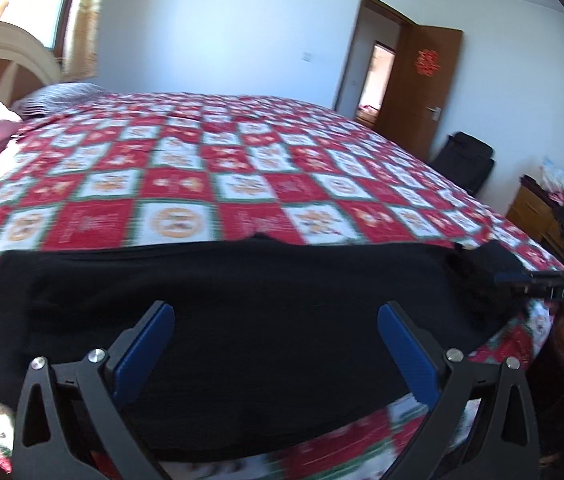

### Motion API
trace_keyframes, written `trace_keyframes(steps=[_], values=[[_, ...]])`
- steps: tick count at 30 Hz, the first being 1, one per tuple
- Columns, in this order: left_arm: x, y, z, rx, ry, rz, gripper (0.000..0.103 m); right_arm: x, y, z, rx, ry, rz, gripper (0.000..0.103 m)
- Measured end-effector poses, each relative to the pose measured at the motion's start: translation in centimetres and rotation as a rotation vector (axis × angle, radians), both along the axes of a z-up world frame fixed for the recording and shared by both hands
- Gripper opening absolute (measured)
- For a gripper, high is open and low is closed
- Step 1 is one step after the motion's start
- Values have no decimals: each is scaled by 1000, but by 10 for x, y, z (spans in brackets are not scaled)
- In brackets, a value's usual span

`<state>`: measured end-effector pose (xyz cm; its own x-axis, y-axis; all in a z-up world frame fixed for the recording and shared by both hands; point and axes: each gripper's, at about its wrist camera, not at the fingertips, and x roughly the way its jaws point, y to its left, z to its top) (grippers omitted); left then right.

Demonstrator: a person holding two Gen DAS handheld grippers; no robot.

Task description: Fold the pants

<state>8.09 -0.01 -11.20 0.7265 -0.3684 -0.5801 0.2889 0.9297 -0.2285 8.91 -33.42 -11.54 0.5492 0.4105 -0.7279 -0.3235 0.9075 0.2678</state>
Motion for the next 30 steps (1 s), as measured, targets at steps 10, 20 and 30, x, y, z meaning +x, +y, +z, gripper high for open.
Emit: trace_keyframes(steps=[10,20,30], values=[[33,-137,0,-114,166,-300,95,-8,-117,7,178,-95,-427,53],[41,-205,-12,-108,285,-367,57,-22,-125,7,155,-241,-532,53],[47,-204,-12,-170,304,-350,14,-24,-145,0,195,-242,-620,58]])
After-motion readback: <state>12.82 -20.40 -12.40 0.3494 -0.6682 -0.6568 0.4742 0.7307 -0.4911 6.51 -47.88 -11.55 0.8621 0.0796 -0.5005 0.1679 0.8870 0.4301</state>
